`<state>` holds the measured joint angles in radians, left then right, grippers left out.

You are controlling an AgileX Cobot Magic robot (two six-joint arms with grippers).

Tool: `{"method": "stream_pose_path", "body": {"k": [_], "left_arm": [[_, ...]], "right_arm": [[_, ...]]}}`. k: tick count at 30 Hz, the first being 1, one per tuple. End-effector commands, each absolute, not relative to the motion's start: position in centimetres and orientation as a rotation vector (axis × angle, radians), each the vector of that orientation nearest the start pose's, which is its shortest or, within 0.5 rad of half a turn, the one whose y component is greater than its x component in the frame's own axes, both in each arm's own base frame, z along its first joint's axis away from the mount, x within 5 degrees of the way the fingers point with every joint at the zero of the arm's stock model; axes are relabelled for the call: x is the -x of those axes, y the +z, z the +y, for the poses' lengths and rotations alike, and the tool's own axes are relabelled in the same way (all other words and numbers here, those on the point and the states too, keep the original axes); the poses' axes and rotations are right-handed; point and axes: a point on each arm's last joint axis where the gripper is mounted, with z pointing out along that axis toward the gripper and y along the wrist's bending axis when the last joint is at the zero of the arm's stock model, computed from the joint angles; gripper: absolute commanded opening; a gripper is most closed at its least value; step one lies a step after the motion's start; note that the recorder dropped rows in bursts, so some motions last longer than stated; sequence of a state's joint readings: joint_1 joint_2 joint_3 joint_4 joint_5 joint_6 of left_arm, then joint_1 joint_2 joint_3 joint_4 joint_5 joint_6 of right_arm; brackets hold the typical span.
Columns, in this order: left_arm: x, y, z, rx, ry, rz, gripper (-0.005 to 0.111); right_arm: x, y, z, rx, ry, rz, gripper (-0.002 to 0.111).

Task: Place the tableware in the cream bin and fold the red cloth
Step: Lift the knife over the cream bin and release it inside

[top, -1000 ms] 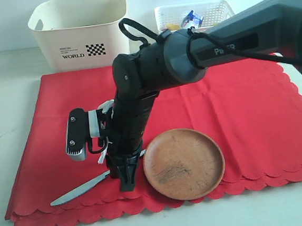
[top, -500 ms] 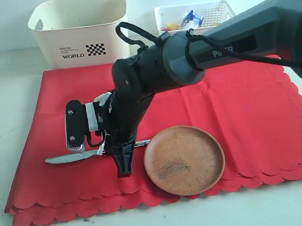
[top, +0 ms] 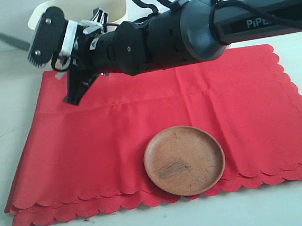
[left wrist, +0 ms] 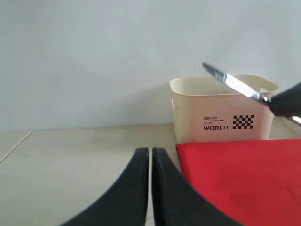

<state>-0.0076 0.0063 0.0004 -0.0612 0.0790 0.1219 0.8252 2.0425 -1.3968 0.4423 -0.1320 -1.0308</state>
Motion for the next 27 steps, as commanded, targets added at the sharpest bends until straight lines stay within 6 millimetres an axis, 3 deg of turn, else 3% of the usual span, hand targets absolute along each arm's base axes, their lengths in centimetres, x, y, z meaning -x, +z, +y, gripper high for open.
{"method": "stream_pose_path", "body": {"k": [1, 7, 13, 20, 27], "left_arm": [[-5.6, 20.6, -0.1, -0.055, 0.028, 1.562, 0.005], [-5.6, 20.6, -0.1, -0.055, 0.028, 1.562, 0.005], [-5.6, 20.6, -0.1, -0.055, 0.028, 1.562, 0.005], [-5.6, 20.6, -0.1, -0.055, 0.028, 1.562, 0.005], [-5.6, 20.6, -0.1, -0.055, 0.028, 1.562, 0.005]], "right_arm": [[-33.6, 23.3, 33.5, 0.934, 0.038, 1.424, 0.000], [-34.6, 24.6, 33.4, 0.623, 0.145, 1.324, 0.000], [-36.3, 24.5, 36.2, 0.591, 0.265, 1.249, 0.000], [-39.6, 22.8, 38.5, 0.516, 0.277, 1.211, 0.000], [-43.9, 20.6, 38.4, 0.353, 0.310, 1.288, 0.000]]}}
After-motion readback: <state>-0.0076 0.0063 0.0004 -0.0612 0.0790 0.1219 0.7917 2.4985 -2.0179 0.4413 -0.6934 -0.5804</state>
